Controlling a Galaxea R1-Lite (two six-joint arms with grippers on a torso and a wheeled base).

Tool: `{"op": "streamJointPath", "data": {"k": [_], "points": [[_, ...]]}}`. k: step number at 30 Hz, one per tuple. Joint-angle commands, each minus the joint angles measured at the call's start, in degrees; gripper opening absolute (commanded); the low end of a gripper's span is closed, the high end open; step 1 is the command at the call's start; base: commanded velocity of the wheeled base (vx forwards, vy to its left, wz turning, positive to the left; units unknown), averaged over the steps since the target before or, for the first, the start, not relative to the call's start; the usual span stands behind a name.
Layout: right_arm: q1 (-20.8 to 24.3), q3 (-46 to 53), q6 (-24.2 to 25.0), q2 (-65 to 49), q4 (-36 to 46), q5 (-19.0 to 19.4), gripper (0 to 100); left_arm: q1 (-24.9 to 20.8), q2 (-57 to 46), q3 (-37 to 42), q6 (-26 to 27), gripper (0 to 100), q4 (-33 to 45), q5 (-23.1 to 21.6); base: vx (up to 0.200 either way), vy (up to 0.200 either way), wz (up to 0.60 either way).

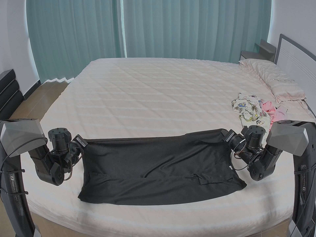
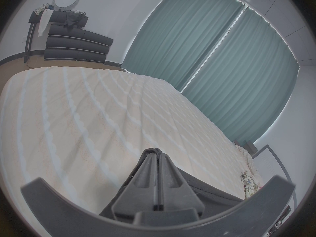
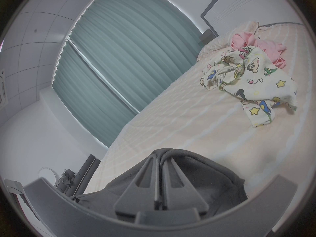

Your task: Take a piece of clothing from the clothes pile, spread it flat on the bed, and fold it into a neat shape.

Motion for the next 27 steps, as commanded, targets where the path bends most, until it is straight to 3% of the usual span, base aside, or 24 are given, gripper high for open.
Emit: {"op": "streamJointPath", "data": {"k": [1, 27], "points": [[0.0, -1.0, 0.0, 0.4, -0.5, 0.0, 0, 0.0, 0.1, 0.2, 0.0, 0, 0.0, 0.0, 0.0, 0.0, 0.0], [-0.4, -2.8, -0.1, 0.3, -2.1, -0.1, 0, 0.1, -3.5, 2.0, -0.2, 0, 0.0, 1.6, 0.0, 0.0, 0.0]]}}
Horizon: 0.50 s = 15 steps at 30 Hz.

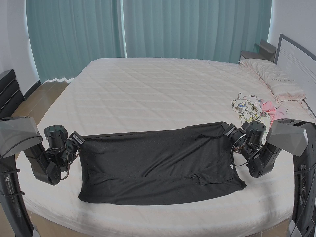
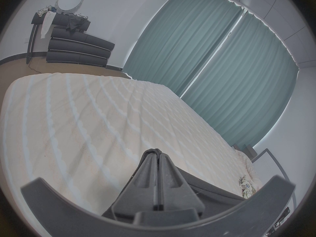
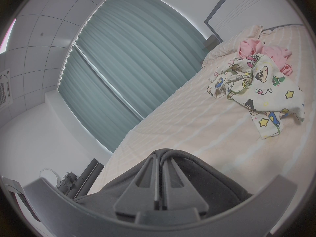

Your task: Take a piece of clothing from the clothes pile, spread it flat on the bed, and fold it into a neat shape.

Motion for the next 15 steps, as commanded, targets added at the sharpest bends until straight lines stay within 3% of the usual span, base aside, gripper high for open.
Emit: {"op": "streamJointPath", "data": {"k": [1, 8, 15], "points": [[0.0, 1.0, -0.1, -0.1, 0.2, 0.0, 0, 0.0, 0.3, 0.1, 0.0, 0, 0.0, -0.2, 0.0, 0.0, 0.0], [-0.3, 4.5, -2.0, -0.2, 0.7, 0.3, 0, 0.0, 2.7, 0.4, 0.4, 0, 0.1, -0.3, 0.0, 0.0, 0.0], [-0.8, 12.1, -6.9, -0.3, 0.0, 1.1, 0, 0.0, 3.2, 5.5, 4.4, 0, 0.2, -0.4, 0.0, 0.0, 0.0]]}}
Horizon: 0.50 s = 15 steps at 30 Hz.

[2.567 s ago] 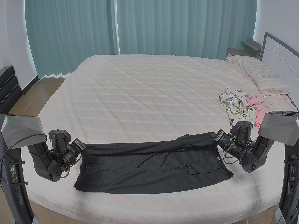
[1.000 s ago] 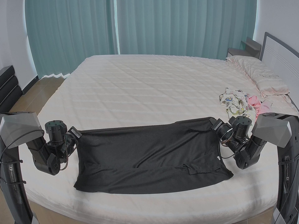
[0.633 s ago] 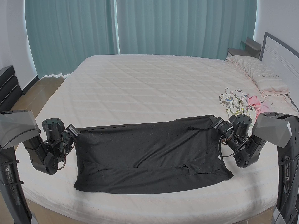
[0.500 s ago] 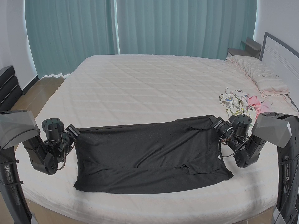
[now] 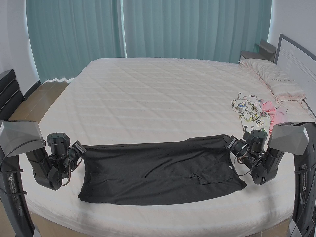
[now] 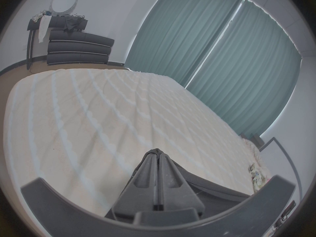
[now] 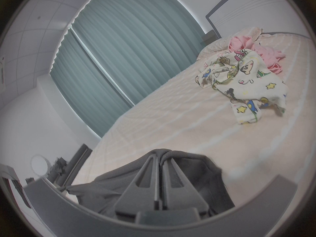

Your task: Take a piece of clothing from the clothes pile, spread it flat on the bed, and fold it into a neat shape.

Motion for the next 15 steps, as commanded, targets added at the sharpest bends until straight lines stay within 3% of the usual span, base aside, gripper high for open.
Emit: {"op": "streamJointPath", "data": {"k": [1, 5, 15], "points": [[-0.1, 5.0, -2.8, 0.2, -0.6, 0.5, 0, 0.0, 0.9, 3.2, 2.3, 0, -0.1, 0.0, 0.0, 0.0, 0.0], [0.2, 9.8, -5.2, 0.3, -0.9, 1.8, 0, -0.4, 2.5, 6.4, 3.6, 0, 0.0, -0.1, 0.0, 0.0, 0.0], [0.4, 13.9, -5.5, 2.9, -1.7, 2.5, 0, -1.9, 9.4, 7.5, 3.6, 0, -0.2, 0.0, 0.0, 0.0, 0.0]]}}
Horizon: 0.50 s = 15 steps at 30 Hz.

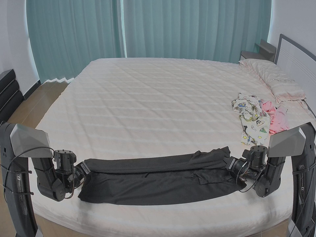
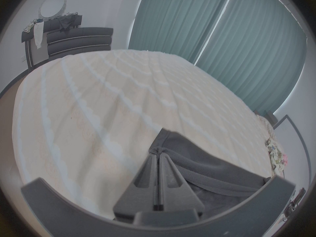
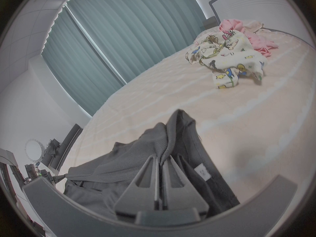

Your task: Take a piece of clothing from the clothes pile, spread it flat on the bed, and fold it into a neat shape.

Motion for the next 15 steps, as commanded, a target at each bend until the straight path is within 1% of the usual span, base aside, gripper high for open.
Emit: {"op": "streamJointPath", "data": {"k": [1, 10, 11, 12, 15], "points": [[0.1, 1.9, -0.2, 1.1, -0.1, 0.2, 0, -0.7, 3.7, 1.0, 0.0, 0, 0.0, 0.0, 0.0, 0.0, 0.0], [0.0, 3.9, -1.5, 1.4, -0.1, 0.2, 0, -1.4, 4.0, 2.2, 0.1, 0, 0.3, 0.0, 0.0, 0.0, 0.0], [0.1, 3.8, -1.5, 1.5, -0.1, 0.2, 100, -1.5, 4.0, 2.3, 0.1, 0, 0.3, 0.0, 0.0, 0.0, 0.0], [0.1, 3.7, -1.5, 1.5, -0.1, 0.2, 100, -1.6, 4.0, 2.5, 0.2, 100, 0.3, 0.0, 0.0, 0.0, 0.0], [0.0, 3.7, -1.5, 1.2, -0.1, 0.2, 100, -1.8, 3.7, 2.7, 0.1, 100, 0.2, 0.1, 0.0, 0.0, 0.0]]}}
